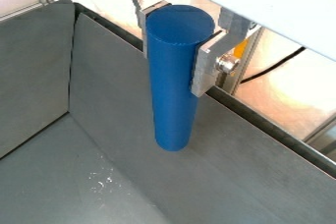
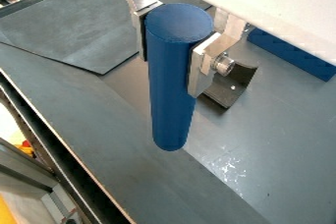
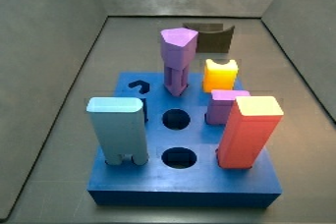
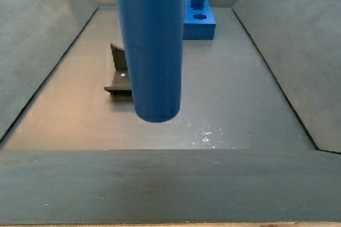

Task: Pick up the round object. Move up. Move to above the board. Insert the round object.
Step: Move to above the board.

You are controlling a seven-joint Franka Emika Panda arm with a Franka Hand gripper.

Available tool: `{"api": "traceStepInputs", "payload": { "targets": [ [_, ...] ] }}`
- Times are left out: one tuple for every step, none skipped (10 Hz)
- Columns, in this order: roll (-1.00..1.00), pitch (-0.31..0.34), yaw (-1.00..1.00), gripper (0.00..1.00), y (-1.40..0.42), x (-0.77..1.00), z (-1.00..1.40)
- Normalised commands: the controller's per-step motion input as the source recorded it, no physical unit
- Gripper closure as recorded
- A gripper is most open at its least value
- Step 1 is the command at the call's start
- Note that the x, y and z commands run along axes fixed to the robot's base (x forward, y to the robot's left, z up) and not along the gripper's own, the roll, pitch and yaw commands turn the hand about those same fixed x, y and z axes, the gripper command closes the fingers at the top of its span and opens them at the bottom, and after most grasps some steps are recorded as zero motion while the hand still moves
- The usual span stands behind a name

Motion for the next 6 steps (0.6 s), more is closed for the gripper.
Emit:
{"api": "traceStepInputs", "payload": {
  "targets": [
    [-0.23,0.145,-0.05,1.0,0.4,0.19,0.02],
    [-0.23,0.146,-0.05,1.0,0.4,0.18,0.02],
    [-0.23,0.148,-0.05,1.0,0.4,0.17,0.02],
    [-0.23,0.15,-0.05,1.0,0.4,0.16,0.02],
    [-0.23,0.15,-0.05,1.0,0.4,0.16,0.02],
    [-0.23,0.15,-0.05,1.0,0.4,0.16,0.02]
  ]
}}
